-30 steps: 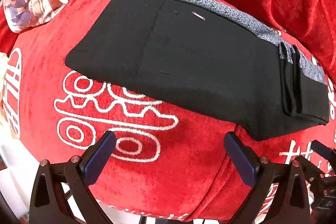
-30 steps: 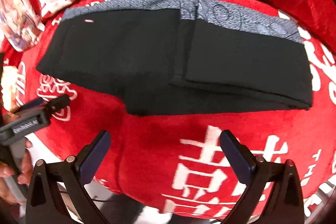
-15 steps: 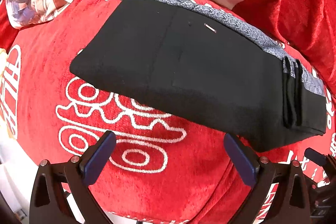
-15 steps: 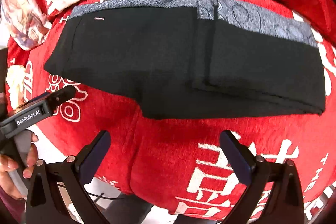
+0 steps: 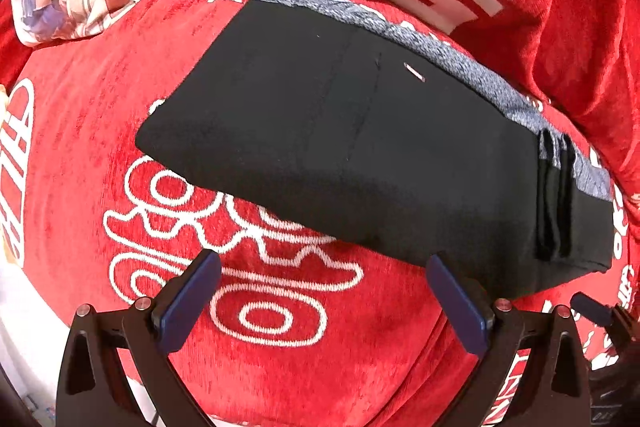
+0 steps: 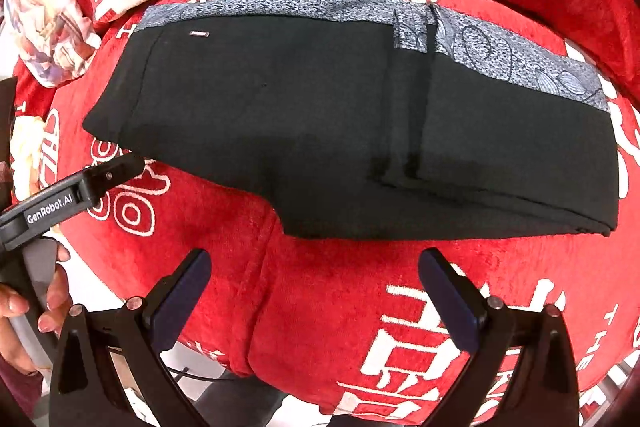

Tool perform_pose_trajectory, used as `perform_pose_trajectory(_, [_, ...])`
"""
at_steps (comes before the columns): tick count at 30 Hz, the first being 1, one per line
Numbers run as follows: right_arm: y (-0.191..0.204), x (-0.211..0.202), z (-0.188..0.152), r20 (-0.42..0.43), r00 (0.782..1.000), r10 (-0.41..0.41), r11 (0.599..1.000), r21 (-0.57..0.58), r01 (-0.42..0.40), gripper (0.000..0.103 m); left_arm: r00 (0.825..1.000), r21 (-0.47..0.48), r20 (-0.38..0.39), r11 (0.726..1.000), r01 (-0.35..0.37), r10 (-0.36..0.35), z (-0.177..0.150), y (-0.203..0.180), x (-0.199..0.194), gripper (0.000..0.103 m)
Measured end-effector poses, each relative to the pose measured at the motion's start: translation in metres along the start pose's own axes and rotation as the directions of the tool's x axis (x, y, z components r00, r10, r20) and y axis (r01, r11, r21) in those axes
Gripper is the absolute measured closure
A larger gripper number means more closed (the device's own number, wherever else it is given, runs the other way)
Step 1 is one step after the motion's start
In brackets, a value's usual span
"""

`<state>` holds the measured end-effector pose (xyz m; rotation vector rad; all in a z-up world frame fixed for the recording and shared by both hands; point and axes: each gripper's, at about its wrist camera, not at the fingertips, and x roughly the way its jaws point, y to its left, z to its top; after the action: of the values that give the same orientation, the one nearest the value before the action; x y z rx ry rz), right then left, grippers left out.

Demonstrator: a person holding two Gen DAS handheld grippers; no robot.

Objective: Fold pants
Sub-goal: 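Withdraw both grippers open above the folded trousers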

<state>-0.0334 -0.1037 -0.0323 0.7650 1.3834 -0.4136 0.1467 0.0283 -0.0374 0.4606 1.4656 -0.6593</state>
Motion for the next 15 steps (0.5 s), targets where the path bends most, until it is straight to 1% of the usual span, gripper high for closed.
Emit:
perform_pose_trajectory(8, [0.006,0.005,0.003,-0.01,1.0,0.022,1.0,-0.004,-0.022,0.0,0.999,-0.065,0.004,0.997,0.041,-0.04,0.011,0.023,0.001,0.0])
perform_pose_trajectory(10, [0.009,0.006,0.003,-0.009,0.999,0.034,0.999,-0.007,-0.034,0.0,0.997,-0.087,0.005,0.994,0.071,-0.071,0.012,0.029,0.001,0.0])
perform_pose_trajectory(13, [0.011,0.007,0.004,-0.008,0.999,0.042,0.999,-0.008,-0.043,0.0,0.991,-0.121,0.023,0.983,0.135,-0.133,0.014,0.042,-0.002,0.0])
perform_pose_trajectory(15, [0.012,0.008,0.005,-0.011,0.999,0.048,0.999,-0.006,-0.048,0.0,0.983,-0.157,0.055,0.971,0.181,-0.174,0.016,0.054,-0.006,0.0])
